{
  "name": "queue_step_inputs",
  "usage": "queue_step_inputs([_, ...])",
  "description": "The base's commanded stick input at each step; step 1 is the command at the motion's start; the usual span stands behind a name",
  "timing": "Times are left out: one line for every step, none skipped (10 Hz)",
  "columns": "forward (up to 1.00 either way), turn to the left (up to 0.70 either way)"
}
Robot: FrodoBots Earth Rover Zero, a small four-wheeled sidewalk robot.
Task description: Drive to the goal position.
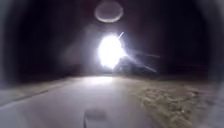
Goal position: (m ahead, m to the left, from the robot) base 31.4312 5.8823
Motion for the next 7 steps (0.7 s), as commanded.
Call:
queue_step_inputs([0.85,0.0])
queue_step_inputs([0.85,0.0])
queue_step_inputs([0.85,0.09])
queue_step_inputs([0.85,0.34])
queue_step_inputs([0.85,0.34])
queue_step_inputs([0.85,0.04])
queue_step_inputs([0.85,0.0])
